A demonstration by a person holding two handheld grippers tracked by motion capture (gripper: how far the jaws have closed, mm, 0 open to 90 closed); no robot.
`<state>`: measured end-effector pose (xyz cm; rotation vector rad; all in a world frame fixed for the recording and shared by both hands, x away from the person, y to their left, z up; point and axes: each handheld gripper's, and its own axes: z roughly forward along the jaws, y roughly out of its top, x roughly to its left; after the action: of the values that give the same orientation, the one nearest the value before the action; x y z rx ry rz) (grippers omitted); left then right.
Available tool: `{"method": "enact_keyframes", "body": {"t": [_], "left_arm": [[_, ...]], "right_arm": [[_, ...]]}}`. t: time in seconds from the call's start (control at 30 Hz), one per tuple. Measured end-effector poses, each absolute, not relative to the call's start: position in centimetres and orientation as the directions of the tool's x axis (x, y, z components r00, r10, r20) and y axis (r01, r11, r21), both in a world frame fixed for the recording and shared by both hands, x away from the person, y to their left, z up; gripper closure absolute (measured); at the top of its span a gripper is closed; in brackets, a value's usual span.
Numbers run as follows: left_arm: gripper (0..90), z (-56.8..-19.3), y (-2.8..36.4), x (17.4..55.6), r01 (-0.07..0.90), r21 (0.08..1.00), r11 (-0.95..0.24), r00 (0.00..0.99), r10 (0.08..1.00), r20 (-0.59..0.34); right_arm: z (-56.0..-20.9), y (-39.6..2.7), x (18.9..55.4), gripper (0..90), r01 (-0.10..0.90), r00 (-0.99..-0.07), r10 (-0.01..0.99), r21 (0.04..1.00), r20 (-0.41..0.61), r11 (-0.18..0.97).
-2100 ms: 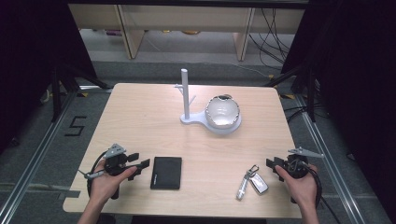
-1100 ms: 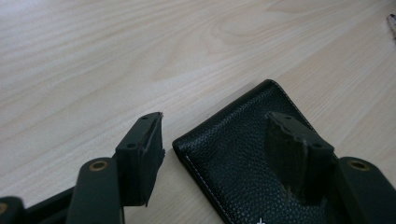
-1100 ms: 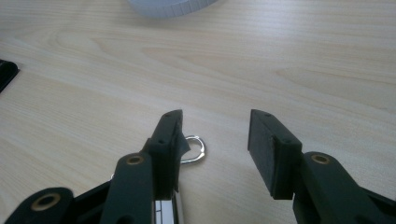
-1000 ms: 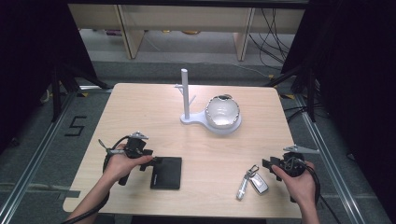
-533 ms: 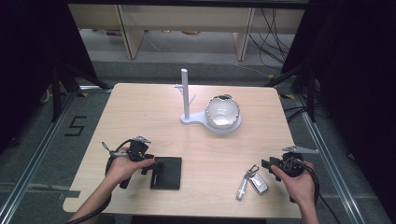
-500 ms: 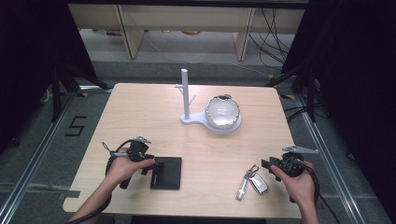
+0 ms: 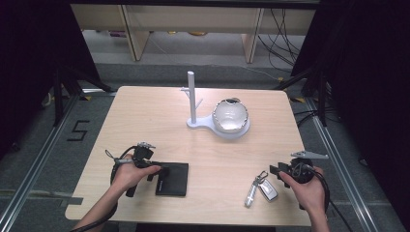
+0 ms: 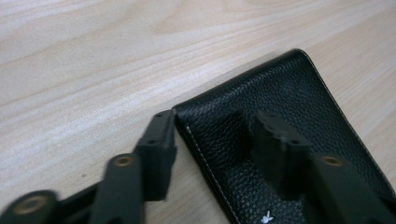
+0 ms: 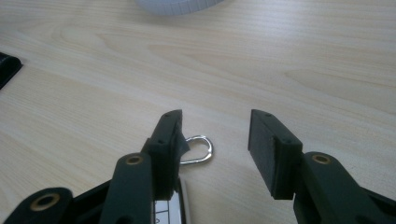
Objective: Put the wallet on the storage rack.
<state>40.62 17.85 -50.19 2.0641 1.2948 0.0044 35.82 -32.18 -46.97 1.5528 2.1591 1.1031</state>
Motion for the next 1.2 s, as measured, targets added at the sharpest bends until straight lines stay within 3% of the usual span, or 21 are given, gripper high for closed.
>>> {"method": "enact_keyframes", "body": {"t": [0.2, 0.27, 0.3, 0.77, 1.0, 1.17, 1.2], "left_arm": [[65.6, -50.3, 18.2, 40.5, 0.801, 0.555, -0.224, 0.471, 0.808, -0.355], [70.7, -50.2, 18.3, 40.4, 0.786, 0.573, -0.232, 0.487, 0.804, -0.342], [78.1, -50.2, 18.4, 40.4, 0.778, 0.581, -0.239, 0.494, 0.804, -0.331], [83.8, -49.5, 18.5, 39.1, 0.669, 0.702, -0.243, 0.579, 0.763, -0.288], [84.0, -47.7, 18.2, 37.6, 0.531, 0.817, -0.226, 0.678, 0.692, -0.249], [84.6, -46.2, 17.7, 36.9, 0.47, 0.86, -0.198, 0.711, 0.663, -0.235], [84.8, -45.9, 17.6, 36.8, 0.463, 0.864, -0.199, 0.715, 0.66, -0.23]], "right_arm": [[-46.7, -32.2, 35.7, 55.7, 0.698, -0.379, 0.906, 0.702, 0.19, 0.145], [-46.6, -32.2, 35.7, 55.7, 0.698, -0.377, 0.907, 0.702, 0.189, 0.143], [-46.7, -32.2, 35.6, 55.7, 0.705, -0.376, 0.904, 0.696, 0.202, 0.138], [-46.5, -31.6, 35.5, 55.7, 0.717, -0.367, 0.903, 0.687, 0.221, 0.123], [-45.0, -30.1, 36.2, 56.5, 0.666, -0.494, 0.84, 0.719, 0.225, 0.199], [-43.2, -27.8, 36.7, 56.6, 0.672, -0.571, 0.783, 0.688, 0.247, 0.273], [-43.0, -27.4, 37.2, 56.5, 0.635, -0.632, 0.741, 0.701, 0.228, 0.325]]}}
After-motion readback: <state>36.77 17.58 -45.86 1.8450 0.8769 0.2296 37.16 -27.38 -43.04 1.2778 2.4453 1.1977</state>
